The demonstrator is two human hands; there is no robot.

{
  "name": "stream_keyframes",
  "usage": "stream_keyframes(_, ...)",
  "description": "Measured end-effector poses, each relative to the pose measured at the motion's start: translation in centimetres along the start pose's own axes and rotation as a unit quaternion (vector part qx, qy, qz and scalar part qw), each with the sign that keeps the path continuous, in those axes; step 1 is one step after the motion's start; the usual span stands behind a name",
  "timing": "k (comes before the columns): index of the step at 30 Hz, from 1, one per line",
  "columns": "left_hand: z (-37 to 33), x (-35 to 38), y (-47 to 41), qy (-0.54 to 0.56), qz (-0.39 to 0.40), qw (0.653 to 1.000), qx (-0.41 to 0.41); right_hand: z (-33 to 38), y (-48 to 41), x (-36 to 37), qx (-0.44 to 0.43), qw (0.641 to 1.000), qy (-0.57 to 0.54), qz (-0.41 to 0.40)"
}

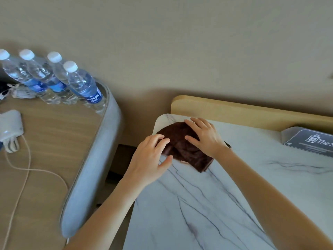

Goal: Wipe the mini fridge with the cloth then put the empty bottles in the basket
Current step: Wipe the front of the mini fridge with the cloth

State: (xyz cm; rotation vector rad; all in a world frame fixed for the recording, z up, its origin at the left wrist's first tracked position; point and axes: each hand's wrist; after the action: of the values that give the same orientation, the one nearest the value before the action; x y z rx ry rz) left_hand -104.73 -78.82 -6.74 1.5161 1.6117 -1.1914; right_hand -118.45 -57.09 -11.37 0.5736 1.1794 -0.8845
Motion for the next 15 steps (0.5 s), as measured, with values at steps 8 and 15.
stream_keyframes(8,0.3,0.9,0.1,-0.001,0.017,1.000,-0.013,-0.7,-0.7,0.9,0.020,0.999,-0.004,0.039)
stream_keyframes(15,-0.2,-0.3,2.0,-0.006,0.016,1.000,-0.002,1.0,3.5,1.1,0.134,0.981,-0.123,0.063)
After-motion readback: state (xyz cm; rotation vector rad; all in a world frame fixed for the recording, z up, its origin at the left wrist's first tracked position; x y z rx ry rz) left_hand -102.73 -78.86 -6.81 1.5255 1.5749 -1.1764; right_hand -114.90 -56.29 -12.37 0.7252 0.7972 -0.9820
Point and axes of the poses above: each hand's wrist, its own y-axis away from the middle knuckle, its own x-axis out of the palm, z = x × y, and after that the axes turned 7 degrees about -z, right-handed
